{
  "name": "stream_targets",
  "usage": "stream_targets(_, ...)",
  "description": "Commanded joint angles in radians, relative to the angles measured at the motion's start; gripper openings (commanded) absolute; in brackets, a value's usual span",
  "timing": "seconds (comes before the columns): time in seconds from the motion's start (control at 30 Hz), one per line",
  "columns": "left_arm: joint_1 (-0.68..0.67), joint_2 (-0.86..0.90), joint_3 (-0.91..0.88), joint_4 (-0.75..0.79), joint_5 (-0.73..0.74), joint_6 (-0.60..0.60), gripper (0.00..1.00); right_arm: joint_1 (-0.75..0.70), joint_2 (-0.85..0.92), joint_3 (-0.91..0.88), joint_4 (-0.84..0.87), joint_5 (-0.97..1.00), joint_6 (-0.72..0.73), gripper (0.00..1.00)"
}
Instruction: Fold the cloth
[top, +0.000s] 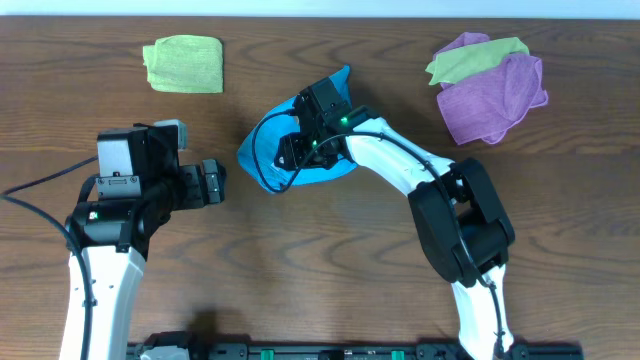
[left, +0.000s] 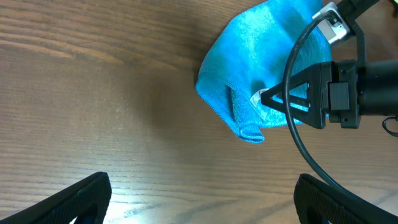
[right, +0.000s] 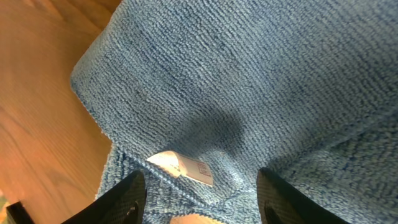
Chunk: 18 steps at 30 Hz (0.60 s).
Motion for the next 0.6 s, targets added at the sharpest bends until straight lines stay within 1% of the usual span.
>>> stream_targets(0.0,-0.004,0.005,0.018,0.002,-0.007,0.015,0.95,0.007,0.016,-0.006,-0.002,0.012,-0.030,0.59)
stream_targets(0.17,-0.004,0.005,0.018,0.005,-0.008,0.015,0.95,0.026,0.017,-0.007,-0.001,0.012,-0.072,0.62)
stream_targets(0.33,-0.004,0.005,0.018,0.015,-0.007,0.015,0.96,0.051,0.021,-0.007,0.000,0.020,-0.082,0.62)
stream_targets(0.5,-0.004,0.005,0.018,0.015,-0.007,0.015,0.95,0.060,0.035,-0.007,0.001,0.039,-0.082,0.59)
stream_targets(0.57,-0.004,0.005,0.018,0.015,-0.007,0.015,0.95,0.060,0.045,-0.007,0.003,0.039,-0.082,0.57)
